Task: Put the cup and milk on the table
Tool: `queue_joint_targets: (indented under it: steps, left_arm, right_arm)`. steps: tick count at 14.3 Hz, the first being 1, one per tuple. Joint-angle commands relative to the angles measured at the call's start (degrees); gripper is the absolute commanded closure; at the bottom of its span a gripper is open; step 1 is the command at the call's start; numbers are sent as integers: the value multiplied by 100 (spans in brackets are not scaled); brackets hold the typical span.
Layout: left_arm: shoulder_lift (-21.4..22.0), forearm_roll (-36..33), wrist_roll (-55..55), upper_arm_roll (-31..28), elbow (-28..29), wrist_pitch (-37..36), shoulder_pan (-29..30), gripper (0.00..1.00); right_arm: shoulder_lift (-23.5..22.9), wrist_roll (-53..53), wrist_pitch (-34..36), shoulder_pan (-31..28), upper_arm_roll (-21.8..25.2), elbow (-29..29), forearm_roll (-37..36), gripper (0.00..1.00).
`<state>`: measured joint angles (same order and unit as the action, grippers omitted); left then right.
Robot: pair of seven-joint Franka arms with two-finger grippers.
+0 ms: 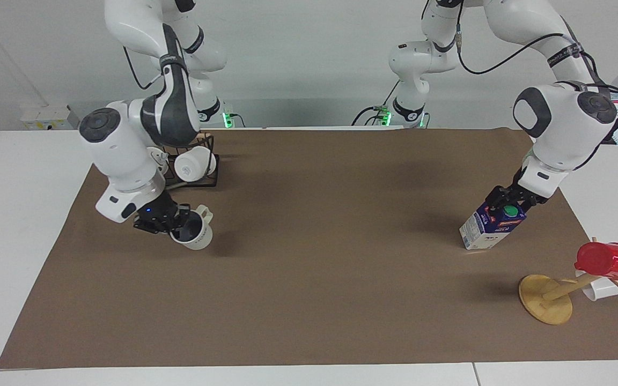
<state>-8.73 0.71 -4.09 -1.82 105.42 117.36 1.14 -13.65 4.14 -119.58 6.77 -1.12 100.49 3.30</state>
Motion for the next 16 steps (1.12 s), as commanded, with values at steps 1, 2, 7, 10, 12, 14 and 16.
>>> queue_joint_targets:
  steps: [1, 2, 7, 10, 12, 14, 16]
  left_arm:
    - [126, -54, -5, 6, 190, 182, -43, 100]
    - [135, -54, 4, 6, 190, 165, -61, 100]
    - [249, -54, 4, 15, -11, 24, -70, 100]
    - [206, -106, 39, 50, -459, -431, -139, 100]
    - [135, -141, 459, 50, -750, -583, -332, 100]
    - [135, -351, 1126, 59, -751, -556, -701, 100]
    - [126, -379, 1777, 59, -733, -539, -1140, 100]
  right_arm:
    - [20, -1017, -83, 604, 6, 67, -258, 100]
    - [29, -1438, -109, 920, 6, 120, -460, 100]
    - [-102, -2959, -715, 1913, 6, 454, -743, 100]
    - [-234, -3525, -1188, 2135, -2, 681, -1435, 100]
    - [-234, -3526, -1401, 2144, -2, 779, -1604, 100]
    - [-217, -3517, -1436, 2223, -2, 849, -1674, 100]
    - [-182, -3526, -1629, 2223, -2, 999, -1727, 100]
